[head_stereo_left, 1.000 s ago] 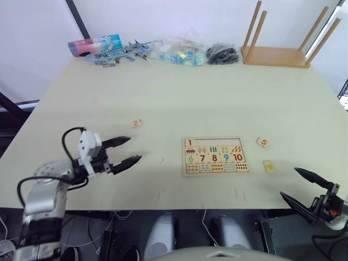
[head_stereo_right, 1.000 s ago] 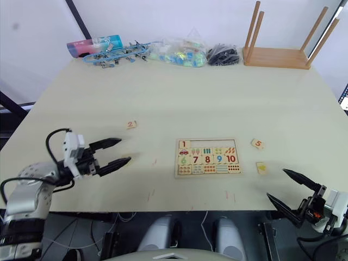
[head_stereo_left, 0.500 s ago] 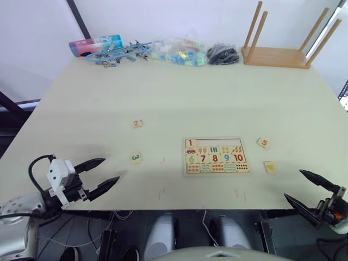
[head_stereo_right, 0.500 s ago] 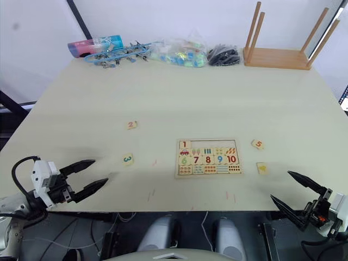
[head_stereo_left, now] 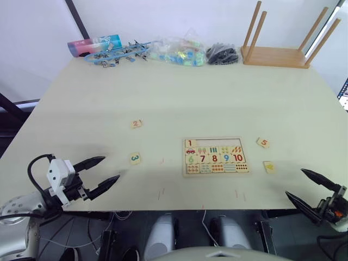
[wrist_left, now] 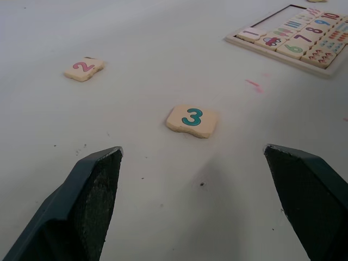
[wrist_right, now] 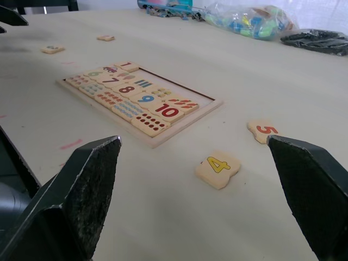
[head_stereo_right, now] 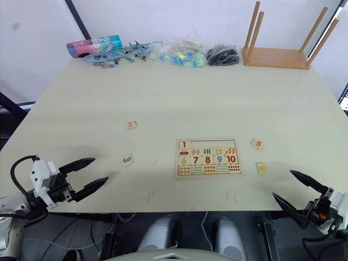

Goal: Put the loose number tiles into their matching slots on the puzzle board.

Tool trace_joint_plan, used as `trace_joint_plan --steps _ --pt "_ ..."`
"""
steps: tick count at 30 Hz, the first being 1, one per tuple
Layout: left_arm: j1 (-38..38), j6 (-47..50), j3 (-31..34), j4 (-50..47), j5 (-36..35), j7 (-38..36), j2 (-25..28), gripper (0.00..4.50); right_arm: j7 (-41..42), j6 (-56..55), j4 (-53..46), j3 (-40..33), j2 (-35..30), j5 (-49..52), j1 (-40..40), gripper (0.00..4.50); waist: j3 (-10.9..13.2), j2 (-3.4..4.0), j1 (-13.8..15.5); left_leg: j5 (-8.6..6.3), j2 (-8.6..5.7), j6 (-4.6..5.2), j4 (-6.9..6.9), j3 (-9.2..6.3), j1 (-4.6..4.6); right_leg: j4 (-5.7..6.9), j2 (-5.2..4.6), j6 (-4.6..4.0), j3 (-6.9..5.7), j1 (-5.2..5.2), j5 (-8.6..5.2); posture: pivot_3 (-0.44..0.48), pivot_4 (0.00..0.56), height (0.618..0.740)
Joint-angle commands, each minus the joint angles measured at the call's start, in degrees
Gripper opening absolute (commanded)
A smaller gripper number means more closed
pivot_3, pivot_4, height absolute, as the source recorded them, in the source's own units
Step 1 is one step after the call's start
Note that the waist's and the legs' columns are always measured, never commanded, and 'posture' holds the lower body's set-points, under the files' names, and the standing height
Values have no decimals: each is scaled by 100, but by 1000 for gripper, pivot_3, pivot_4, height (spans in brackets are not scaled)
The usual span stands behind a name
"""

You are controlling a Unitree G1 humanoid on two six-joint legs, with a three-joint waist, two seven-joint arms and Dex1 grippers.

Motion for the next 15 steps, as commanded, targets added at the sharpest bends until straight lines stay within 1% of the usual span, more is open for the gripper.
trace_joint_plan --steps 1,15 --pt "-37 -128 31 -97 -117 7 -9 4399 -71 -154 48 -267 -74 -32 -9 4500 0 0 2 0 0 0 0 0 0 -1 -2 0 1 0 0 0 150 737" --pt "-197 -296 -108 108 -84 -50 39 4399 -112 -137 88 -269 -75 -55 -55 4500 0 3 -2 0 -1 0 -9 0 -1 -10 -6 -1 11 0 1 0 150 737"
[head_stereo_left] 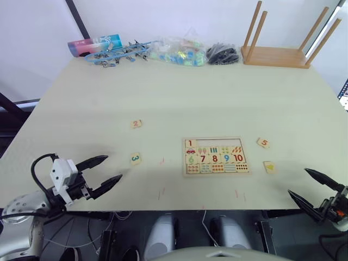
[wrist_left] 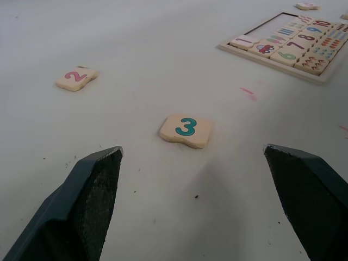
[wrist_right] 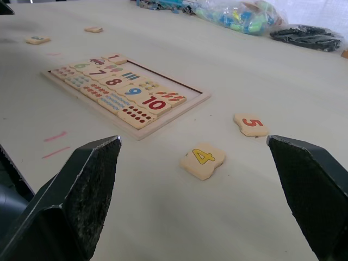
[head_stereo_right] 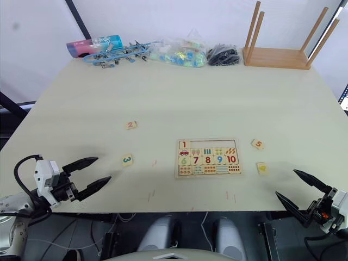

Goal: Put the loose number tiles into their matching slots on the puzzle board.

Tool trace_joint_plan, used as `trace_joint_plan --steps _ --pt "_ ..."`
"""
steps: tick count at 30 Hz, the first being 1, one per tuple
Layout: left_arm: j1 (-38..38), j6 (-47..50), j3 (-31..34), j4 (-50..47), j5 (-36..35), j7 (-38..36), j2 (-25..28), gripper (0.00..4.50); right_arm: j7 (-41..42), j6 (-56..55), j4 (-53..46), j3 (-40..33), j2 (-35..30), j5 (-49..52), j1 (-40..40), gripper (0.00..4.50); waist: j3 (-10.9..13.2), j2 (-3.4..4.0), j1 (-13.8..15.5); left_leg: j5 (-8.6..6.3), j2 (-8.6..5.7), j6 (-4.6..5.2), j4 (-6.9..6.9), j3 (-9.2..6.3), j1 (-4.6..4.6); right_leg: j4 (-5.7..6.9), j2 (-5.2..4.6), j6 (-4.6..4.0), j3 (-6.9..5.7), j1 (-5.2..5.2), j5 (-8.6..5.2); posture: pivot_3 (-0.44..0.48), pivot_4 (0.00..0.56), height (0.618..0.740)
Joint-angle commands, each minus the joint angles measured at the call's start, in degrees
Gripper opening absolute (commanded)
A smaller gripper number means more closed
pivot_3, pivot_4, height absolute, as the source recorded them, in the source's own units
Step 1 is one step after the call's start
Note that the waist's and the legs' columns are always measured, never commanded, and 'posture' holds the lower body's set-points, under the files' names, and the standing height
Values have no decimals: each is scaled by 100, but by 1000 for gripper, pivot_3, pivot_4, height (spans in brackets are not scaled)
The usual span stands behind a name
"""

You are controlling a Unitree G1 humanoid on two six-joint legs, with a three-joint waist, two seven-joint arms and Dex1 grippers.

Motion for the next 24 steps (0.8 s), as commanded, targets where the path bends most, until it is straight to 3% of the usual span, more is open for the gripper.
trace_joint_plan --steps 1,6,13,24 --pt "-77 -130 51 26 -33 -42 94 4399 -14 -36 -51 -165 -63 66 -18 4500 0 0 -1 0 0 0 0 0 0 0 0 0 0 0 0 0 150 737" --pt "-508 53 -68 401 7 24 193 4399 74 124 -351 -18 -11 213 23 4500 -1 3 9 0 0 0 -4 -2 -1 -4 -1 -1 -2 0 0 0 150 737" --pt "-1826 66 -373 1461 400 395 272 4399 90 327 -795 144 61 307 106 4500 -3 0 2 1 -6 2 -4 1 -4 -5 3 2 -20 3 3 0 150 737" --pt "-4236 -603 -1192 4157 1490 581 431 4399 -53 437 -1186 262 64 277 -78 4500 -1 -8 0 2 -17 3 -3 4 -6 -4 57 29 -22 4 16 0 150 737"
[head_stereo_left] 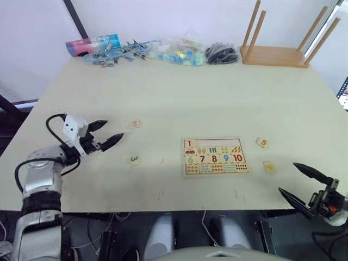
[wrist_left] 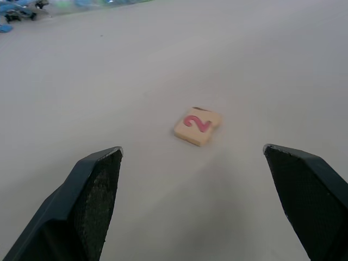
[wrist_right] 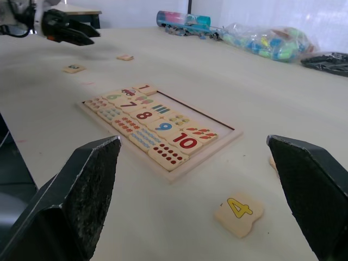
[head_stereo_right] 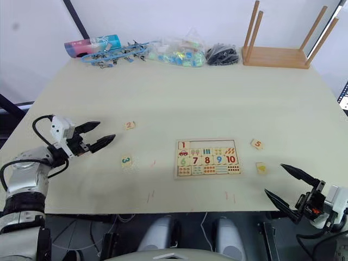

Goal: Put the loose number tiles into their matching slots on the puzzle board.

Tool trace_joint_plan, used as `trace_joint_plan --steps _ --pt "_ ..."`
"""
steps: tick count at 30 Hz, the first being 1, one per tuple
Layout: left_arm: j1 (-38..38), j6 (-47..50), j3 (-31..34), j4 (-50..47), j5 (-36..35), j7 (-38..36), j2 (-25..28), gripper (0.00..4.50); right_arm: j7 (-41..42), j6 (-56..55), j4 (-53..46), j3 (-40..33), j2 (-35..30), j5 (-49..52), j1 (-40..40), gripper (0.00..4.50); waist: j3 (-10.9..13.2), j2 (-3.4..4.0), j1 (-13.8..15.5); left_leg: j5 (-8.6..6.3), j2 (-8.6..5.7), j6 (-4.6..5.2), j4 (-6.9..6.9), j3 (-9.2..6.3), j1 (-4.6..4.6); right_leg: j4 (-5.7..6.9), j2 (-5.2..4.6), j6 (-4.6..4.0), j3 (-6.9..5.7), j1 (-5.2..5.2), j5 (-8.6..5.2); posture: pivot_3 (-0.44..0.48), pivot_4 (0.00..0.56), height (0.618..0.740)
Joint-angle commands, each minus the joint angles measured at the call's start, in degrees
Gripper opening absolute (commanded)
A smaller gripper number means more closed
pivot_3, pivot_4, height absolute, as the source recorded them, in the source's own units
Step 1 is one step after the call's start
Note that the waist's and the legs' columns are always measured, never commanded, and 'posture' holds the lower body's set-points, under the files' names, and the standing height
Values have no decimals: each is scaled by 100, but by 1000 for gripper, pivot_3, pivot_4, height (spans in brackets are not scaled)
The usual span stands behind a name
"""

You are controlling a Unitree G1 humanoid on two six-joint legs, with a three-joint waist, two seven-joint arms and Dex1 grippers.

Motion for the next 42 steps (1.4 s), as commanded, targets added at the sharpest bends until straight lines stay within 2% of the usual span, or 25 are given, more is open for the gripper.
trace_joint_plan --steps 1,8,14,18,20,22,42 --pt "-535 -397 -270 667 346 -33 81 4399 -57 10 -260 -72 -22 75 -14 4500 0 0 -1 0 -2 0 0 0 -1 0 1 0 0 0 0 0 150 737" --pt "-1594 -971 -891 2121 1040 -174 -68 4399 -68 45 -284 -65 -53 60 -116 4500 1 -3 1 1 -3 -1 2 2 -6 0 22 1 4 0 0 0 150 737" --pt "-2076 -1215 -1175 2889 1428 -169 -152 4399 -48 41 -252 -86 -72 55 -160 4500 1 -4 -1 1 -1 -1 2 0 -5 1 25 1 7 -2 0 0 150 737" --pt "-2164 -1232 -1163 3105 1462 -339 -230 4399 -32 37 -216 -104 -86 52 -190 4500 1 -3 2 1 -1 -1 6 0 -4 6 25 1 8 -1 0 0 150 737" --pt "-2162 -1237 -1155 3174 1477 -398 -261 3914 -26 34 -196 -110 -90 51 -203 4500 0 -1 3 1 -1 -1 8 -1 -4 8 24 1 8 -1 0 0 150 737" --pt "-2166 -1241 -1134 3207 1480 -428 -274 3216 -25 32 -191 -111 -92 51 -206 4500 -1 0 7 1 -1 -1 8 -1 -3 9 24 1 8 -1 0 0 150 737" --pt "-2534 -927 -1208 3468 1754 -420 -402 3216 -13 -47 -76 -182 -110 58 -219 4500 -2 1 26 1 -4 -1 25 -6 -1 38 22 1 7 0 -1 0 150 737"
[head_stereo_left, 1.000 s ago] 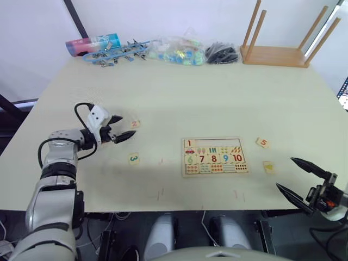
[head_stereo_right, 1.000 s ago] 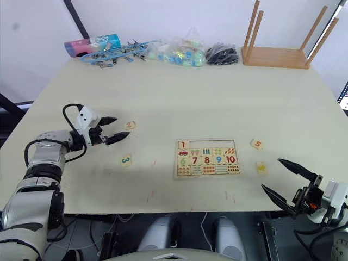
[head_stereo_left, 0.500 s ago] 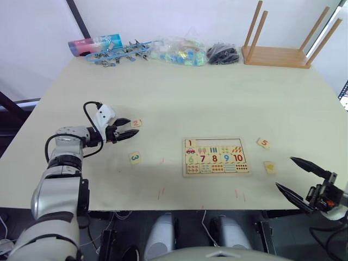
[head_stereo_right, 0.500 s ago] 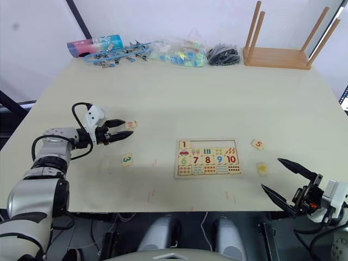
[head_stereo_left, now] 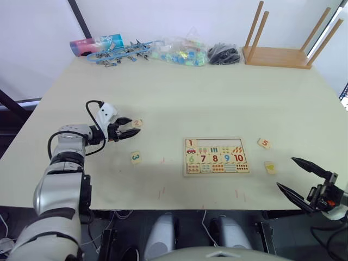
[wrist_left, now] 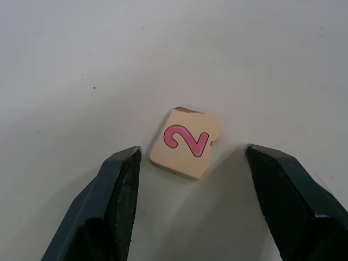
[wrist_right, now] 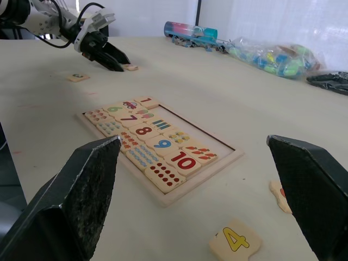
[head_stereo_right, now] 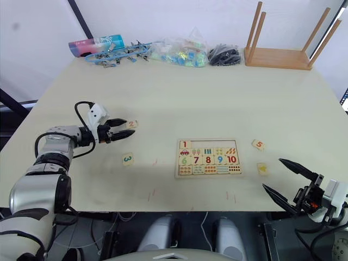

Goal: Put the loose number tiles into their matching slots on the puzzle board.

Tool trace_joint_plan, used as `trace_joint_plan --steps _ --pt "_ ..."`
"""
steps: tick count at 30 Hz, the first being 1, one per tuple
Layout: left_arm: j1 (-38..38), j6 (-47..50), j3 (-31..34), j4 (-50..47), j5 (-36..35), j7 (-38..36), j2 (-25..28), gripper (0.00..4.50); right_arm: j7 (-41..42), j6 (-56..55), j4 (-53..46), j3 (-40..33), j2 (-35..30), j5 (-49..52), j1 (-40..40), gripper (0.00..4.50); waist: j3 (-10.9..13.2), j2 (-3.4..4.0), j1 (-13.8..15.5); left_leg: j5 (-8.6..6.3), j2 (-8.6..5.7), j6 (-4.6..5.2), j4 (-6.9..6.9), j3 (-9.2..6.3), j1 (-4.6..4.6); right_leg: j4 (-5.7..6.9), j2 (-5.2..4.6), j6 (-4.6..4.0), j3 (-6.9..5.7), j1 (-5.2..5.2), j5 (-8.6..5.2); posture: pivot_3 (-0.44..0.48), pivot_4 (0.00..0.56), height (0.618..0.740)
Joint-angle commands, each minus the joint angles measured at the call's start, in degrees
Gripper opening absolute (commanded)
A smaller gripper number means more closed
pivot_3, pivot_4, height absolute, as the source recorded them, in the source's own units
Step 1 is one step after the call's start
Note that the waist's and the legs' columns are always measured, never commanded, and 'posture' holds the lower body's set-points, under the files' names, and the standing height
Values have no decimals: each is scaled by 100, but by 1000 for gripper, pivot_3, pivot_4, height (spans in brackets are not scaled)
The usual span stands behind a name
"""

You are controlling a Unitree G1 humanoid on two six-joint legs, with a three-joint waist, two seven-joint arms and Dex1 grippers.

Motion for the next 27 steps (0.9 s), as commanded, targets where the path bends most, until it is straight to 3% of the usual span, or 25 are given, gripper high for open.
trace_joint_plan --steps 1,3,5,9,19,27 --pt "-54 70 -131 101 195 -49 -43 3216 7 -102 -79 -194 -36 63 36 4500 0 0 -2 0 0 0 0 0 0 0 0 0 0 0 0 0 150 737" --pt "-46 76 -147 111 233 -128 -42 3216 6 -117 -89 -202 -27 63 69 4500 0 0 -2 0 0 0 0 0 0 1 0 0 0 0 0 0 150 737" --pt "-24 71 -142 114 247 -226 -38 2727 7 -132 -98 -208 -21 66 105 4500 0 0 -5 0 0 0 0 0 0 1 0 0 0 0 0 0 150 737" --pt "6 45 -152 116 288 -268 3 986 -2 -142 -93 -209 -31 73 119 4500 -1 1 -17 0 1 0 0 1 3 4 0 -1 1 0 0 0 150 737" --pt "64 -47 -102 95 299 -405 121 986 -2 -172 -49 -141 -14 57 40 4500 -2 2 -32 0 1 0 0 4 4 6 1 -1 4 -1 -1 0 150 737" --pt "-140 -210 16 -58 143 -998 239 986 103 -138 -77 -83 -23 106 -4 4500 0 1 -33 0 2 0 0 5 2 6 1 -1 4 -4 -1 0 150 737"
